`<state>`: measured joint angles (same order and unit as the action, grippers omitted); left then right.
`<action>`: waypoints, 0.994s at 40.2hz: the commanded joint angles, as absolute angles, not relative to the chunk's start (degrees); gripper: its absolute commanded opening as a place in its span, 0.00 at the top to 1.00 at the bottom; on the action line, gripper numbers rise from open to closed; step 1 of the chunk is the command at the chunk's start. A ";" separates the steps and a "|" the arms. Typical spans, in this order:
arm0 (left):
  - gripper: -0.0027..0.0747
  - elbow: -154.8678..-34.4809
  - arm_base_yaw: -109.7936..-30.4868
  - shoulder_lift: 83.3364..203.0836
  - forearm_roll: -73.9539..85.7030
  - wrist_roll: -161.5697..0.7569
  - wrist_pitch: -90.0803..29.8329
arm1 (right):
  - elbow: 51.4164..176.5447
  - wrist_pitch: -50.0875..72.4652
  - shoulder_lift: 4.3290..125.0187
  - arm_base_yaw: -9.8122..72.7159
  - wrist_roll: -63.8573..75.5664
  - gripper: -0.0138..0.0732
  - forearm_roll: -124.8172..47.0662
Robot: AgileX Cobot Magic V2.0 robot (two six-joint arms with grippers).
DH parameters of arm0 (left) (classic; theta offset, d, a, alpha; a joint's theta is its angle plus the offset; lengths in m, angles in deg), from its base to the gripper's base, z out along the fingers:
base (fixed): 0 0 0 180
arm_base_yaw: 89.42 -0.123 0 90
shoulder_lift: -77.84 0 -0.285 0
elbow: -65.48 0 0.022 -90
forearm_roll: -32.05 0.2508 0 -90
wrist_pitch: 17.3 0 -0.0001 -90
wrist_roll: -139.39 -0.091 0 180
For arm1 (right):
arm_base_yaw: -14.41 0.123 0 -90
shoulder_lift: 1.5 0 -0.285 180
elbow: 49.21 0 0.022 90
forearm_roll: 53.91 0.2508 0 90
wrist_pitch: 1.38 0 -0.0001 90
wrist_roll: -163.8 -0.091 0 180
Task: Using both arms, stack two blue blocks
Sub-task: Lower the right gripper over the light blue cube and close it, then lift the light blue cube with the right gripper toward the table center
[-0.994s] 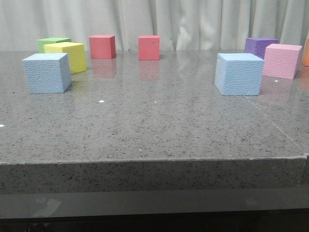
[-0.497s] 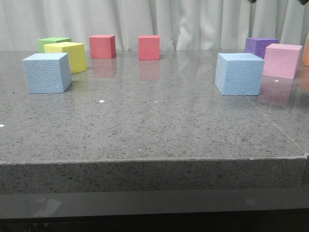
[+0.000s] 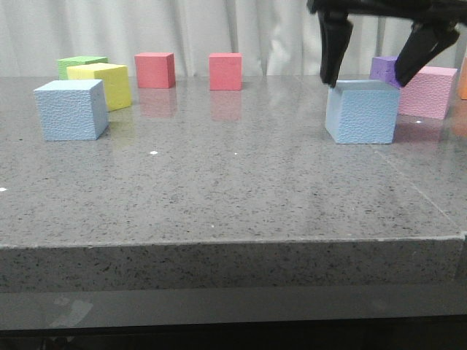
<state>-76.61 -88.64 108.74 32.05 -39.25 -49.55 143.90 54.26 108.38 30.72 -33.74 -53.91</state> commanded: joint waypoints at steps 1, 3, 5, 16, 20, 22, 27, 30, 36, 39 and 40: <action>0.11 -78.56 -88.44 109.66 31.71 -38.88 -44.96 | 145.97 51.32 107.16 30.78 -34.01 0.09 -55.01; 0.11 -78.56 -88.44 109.66 31.71 -38.88 -44.96 | 145.97 51.26 107.82 30.78 -34.01 0.09 -55.01; 0.11 -78.56 -88.44 109.66 31.71 -38.88 -44.96 | 145.97 51.23 108.24 30.78 -34.01 0.09 -55.01; 0.11 -78.56 -88.44 109.66 31.71 -38.88 -44.96 | 145.92 51.45 108.51 30.78 -34.01 0.36 -55.01; 0.11 -78.56 -88.44 109.66 31.71 -38.88 -44.96 | 145.97 51.62 108.21 30.78 -34.01 0.38 -55.01; 0.11 -78.56 -88.44 109.66 31.71 -38.88 -44.96 | 146.20 51.76 107.72 30.78 -34.01 0.38 -55.01; 0.11 -78.56 -88.44 109.66 31.71 -38.88 -44.96 | 148.77 54.63 106.49 30.84 -31.98 0.38 -55.03; 0.11 -78.56 -88.44 109.66 31.71 -38.88 -44.96 | 151.34 57.68 106.24 30.91 -29.04 0.38 -54.97; 0.11 -78.56 -88.44 109.66 31.71 -38.88 -44.96 | 156.84 63.84 106.24 30.91 -21.08 0.38 -52.59; 0.11 -78.56 -88.44 109.66 31.71 -38.88 -44.96 | 159.37 65.93 106.24 30.91 -15.47 0.38 -48.96; 0.11 -78.56 -88.44 109.66 31.71 -38.88 -44.96 | 160.06 66.44 106.24 30.91 -12.76 0.38 -47.66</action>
